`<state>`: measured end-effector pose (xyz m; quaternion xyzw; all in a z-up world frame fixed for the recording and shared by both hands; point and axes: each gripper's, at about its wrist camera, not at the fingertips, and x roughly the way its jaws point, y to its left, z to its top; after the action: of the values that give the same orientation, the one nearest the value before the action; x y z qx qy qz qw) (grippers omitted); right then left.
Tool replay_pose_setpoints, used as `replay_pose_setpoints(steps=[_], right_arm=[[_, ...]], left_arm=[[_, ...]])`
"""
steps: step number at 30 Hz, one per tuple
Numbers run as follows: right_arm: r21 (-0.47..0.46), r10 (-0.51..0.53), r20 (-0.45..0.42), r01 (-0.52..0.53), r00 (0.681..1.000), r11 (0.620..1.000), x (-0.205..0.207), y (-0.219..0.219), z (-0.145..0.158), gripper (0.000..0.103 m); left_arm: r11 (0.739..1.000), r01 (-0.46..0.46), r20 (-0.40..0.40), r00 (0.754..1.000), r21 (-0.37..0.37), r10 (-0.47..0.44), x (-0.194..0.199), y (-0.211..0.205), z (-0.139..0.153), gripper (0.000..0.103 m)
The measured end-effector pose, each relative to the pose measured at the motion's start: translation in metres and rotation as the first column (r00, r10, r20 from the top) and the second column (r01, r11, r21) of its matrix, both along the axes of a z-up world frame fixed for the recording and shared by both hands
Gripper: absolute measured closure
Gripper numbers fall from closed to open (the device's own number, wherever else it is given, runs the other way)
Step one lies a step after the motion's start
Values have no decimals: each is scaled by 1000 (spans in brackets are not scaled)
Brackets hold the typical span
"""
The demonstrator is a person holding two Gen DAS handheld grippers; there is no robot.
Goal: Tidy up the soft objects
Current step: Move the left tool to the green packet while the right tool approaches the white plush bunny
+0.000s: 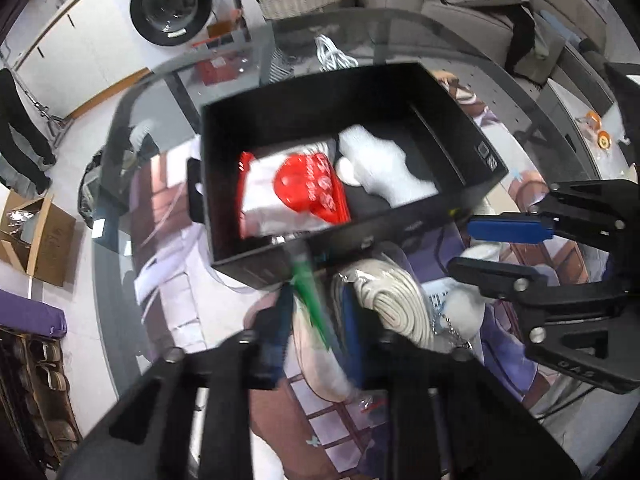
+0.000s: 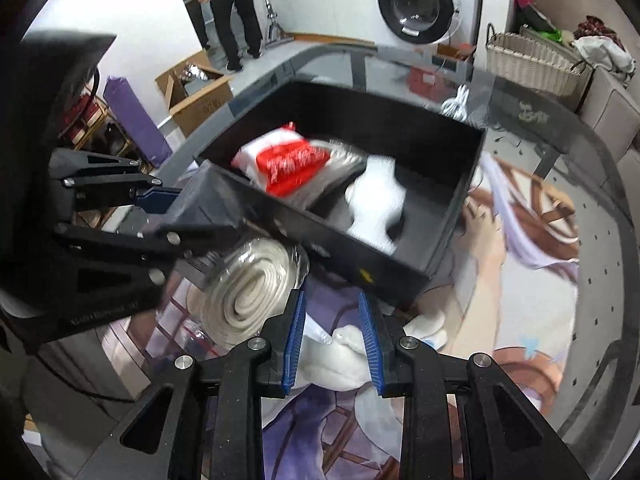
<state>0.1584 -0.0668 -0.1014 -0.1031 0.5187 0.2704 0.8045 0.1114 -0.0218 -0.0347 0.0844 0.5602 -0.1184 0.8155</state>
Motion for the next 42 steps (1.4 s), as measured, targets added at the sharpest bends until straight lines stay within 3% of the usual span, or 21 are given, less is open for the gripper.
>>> replay_pose_setpoints(steps=[8, 11, 13, 15, 19, 24, 27, 29, 31, 36, 39, 41, 42], right_arm=[[-22, 53, -69, -54, 996, 998, -13, -20, -10, 75], [31, -2, -123, 5, 992, 1000, -15, -46, -3, 73], [48, -44, -172, 53, 984, 997, -16, -59, -1, 55], [53, -76, -197, 88, 978, 995, -18, -68, -2, 49], [5, -99, -229, 103, 968, 995, -18, -72, -11, 49], [-31, -83, -201, 78, 976, 996, -20, -60, -13, 41], [-103, -43, -148, 27, 988, 994, -27, -47, -14, 36], [-135, -22, -127, 5, 992, 991, -30, -41, -15, 34], [-131, -22, -121, 6, 992, 991, -29, -41, -14, 34], [-133, -54, -94, 42, 994, 990, -27, -53, -4, 34], [-120, -42, -86, 31, 995, 992, -29, -56, 3, 34], [-112, -29, -76, 20, 997, 993, -31, -53, 8, 34], [-110, -21, -80, 13, 997, 994, -32, -51, 9, 34]], left_arm=[[995, 78, 0, 997, 58, -78, -28, -1, -4, 92], [992, 94, 6, 995, 84, -95, -40, 0, -10, 81], [990, 105, -11, 994, 93, -105, -43, -1, -14, 65], [989, 119, -9, 993, 93, -119, -45, -2, -16, 56], [984, 142, -27, 990, 103, -140, -48, -1, -19, 56], [994, 94, -41, 995, 51, -92, -43, 17, -18, 55], [995, 77, -69, 995, 67, -73, -41, 23, -25, 53], [994, 81, -92, 993, 71, -74, -39, 27, -29, 45], [994, 56, -74, 996, 92, -50, -39, 29, -28, 21], [986, 52, -25, 999, 159, -48, -36, 30, -26, 20], [979, 136, 39, 989, 150, -143, -45, 23, -7, 19], [956, 261, 99, 956, 137, -275, -49, 18, 4, 18], [946, 283, 83, 951, 155, -298, -47, 18, 2, 19]])
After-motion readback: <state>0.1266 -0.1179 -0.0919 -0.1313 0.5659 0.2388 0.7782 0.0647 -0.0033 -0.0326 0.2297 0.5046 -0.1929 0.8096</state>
